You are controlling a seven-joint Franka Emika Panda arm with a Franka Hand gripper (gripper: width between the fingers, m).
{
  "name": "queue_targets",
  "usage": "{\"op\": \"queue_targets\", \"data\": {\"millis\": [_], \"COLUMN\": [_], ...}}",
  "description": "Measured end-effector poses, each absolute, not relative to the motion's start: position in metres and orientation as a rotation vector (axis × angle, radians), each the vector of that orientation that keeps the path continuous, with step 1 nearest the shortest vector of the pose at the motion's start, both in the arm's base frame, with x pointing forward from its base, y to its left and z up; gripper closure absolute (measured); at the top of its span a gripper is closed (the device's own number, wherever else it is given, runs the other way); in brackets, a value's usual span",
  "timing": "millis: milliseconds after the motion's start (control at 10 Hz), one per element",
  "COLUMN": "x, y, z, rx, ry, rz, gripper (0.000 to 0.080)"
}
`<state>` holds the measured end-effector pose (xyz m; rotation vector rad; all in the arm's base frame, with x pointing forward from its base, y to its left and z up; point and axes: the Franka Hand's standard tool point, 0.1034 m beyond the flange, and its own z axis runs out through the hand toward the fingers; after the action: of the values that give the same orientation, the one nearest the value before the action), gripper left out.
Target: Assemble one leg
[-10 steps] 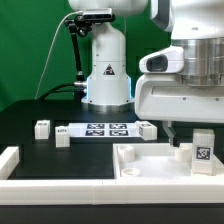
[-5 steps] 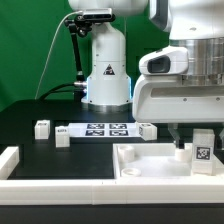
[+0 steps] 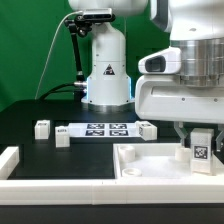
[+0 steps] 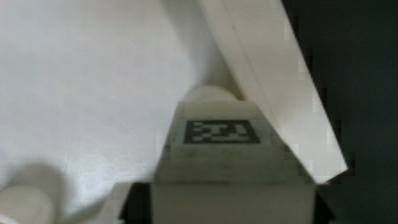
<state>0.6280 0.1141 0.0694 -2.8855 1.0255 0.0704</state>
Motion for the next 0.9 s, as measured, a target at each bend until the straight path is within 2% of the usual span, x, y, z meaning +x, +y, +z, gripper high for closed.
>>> {"op": "queue_targets", "data": {"millis": [500, 800, 900], "x": [0.6270, 0.6270, 0.6270], "y": [0.1101, 0.1119, 0.1120], "z": [0.0672, 0.0672, 0.0674], "rx": [-2.370, -1.753, -1.691], "ry": [1.906, 2.486, 2.534], "rz": [0.140, 0.198, 0.198], "gripper": [0.0508, 0.0508, 0.0508]}}
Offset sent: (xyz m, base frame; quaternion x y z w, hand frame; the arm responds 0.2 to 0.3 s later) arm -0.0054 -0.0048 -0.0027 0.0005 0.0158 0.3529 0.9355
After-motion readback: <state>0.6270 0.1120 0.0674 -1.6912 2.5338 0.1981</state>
